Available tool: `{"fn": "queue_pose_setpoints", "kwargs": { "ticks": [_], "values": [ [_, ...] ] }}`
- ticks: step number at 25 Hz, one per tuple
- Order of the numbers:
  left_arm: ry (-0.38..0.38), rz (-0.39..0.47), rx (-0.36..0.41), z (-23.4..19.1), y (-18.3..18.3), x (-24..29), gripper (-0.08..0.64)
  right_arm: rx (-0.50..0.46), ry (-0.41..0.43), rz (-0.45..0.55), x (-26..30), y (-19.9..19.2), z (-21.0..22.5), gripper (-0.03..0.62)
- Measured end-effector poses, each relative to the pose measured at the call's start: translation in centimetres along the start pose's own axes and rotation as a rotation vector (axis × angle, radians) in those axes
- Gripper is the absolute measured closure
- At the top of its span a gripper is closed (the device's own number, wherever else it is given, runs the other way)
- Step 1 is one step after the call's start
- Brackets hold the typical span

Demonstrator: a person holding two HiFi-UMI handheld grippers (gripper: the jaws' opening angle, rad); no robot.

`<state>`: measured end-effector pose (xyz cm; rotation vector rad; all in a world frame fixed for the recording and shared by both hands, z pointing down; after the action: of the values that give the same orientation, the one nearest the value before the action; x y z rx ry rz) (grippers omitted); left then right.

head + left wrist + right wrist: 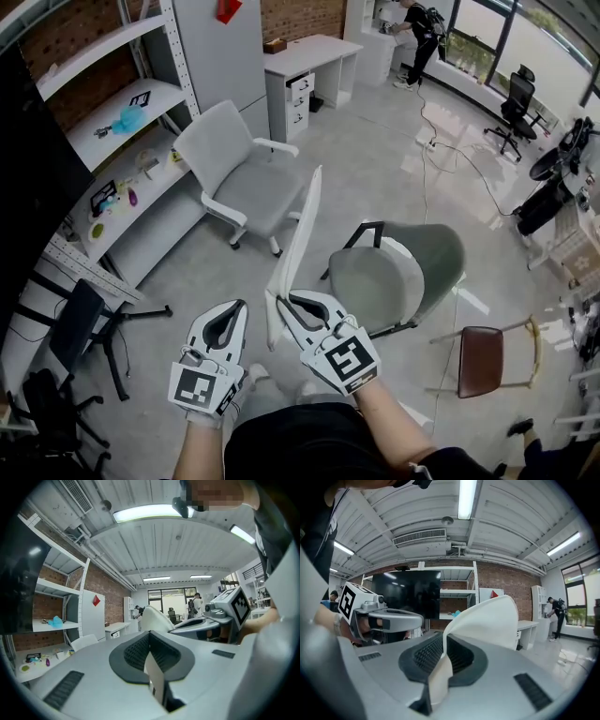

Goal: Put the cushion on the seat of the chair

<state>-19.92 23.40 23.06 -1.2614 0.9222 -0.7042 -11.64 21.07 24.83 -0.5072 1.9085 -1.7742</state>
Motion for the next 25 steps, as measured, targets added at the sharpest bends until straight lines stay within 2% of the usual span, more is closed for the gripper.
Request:
{"fn": "queue_pose_setpoints", "kwargs": {
  "ticks": [9, 25],
  "values": [
    [-0.050, -0.018, -0.013, -0.9, -2.2, 4.5, 0.548, 0.021, -0.037, -0.021, 1.1, -1.6, 4.3, 0.558],
    [-0.205, -0.037, -0.088, -9.5, -6.1, 15.6, 0.548, 0.036, -0.167, -0.087, 9.8, -4.4, 13.7, 0.558]
  ]
}}
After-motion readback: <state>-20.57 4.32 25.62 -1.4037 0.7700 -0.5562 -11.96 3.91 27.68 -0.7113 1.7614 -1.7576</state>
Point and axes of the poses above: the fingertips, and each gripper's own axes: x forward along the fingers, z to its right, y out of its top, the point moved 2 cm from there along -x, backward along the fingers, and after that the axes turned 14 degrees about z, right-handed, at the moved point
